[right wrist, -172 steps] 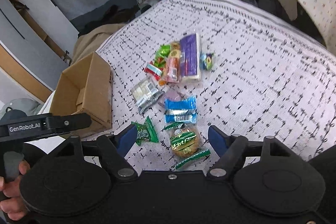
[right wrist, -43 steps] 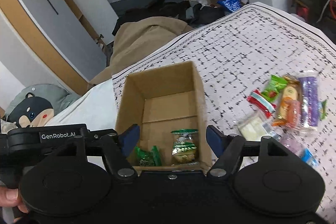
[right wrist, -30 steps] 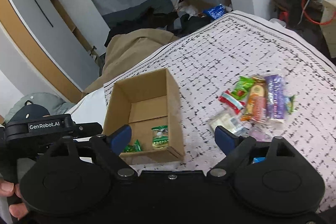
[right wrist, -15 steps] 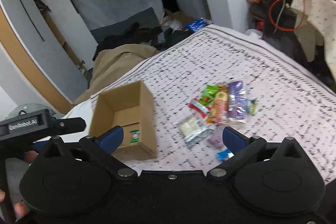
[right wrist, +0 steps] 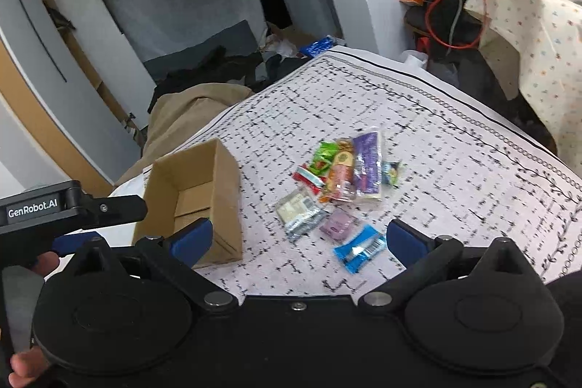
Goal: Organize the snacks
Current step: 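Lift both tools out of the box and move back to the pile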
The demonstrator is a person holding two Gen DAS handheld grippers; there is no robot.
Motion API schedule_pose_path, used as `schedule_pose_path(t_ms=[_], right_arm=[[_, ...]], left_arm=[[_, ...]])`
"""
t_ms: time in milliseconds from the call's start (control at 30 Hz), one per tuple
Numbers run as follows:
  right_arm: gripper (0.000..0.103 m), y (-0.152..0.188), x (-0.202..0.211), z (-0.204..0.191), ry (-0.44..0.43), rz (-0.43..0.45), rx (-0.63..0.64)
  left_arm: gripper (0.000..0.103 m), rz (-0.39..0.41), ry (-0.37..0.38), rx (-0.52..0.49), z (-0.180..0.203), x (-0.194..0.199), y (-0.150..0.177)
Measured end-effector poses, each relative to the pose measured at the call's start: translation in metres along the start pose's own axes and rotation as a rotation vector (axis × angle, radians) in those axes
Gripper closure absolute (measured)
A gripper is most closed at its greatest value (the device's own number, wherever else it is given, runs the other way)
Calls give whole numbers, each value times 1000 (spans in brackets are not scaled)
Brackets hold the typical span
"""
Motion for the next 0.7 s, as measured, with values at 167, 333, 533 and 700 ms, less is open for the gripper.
schedule_pose_path(t_ms=[167, 333, 533, 700], right_arm=[[0, 3, 14, 16, 21, 9, -33], [0, 2, 39, 34, 15, 57, -47], [0, 1, 46, 67, 40, 90, -130], [0, 3, 35, 79, 29, 83, -139]], left_arm=[[0, -22, -8, 9, 9, -1, 8], [0, -6, 2, 14, 27, 0, 12], [0, -12, -4, -40, 54, -11, 21], [0, -56, -14, -49, 62, -30, 30]])
Point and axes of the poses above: each gripper's, at about its wrist camera, not at the fingertips, and x roughly against the way its jaws point, z to its right, y to its underside, the point moved 6 cm from there along -x, roughly the way its jaws point, and after that the axes turned 6 degrees about -y, right-handed, at the moved point
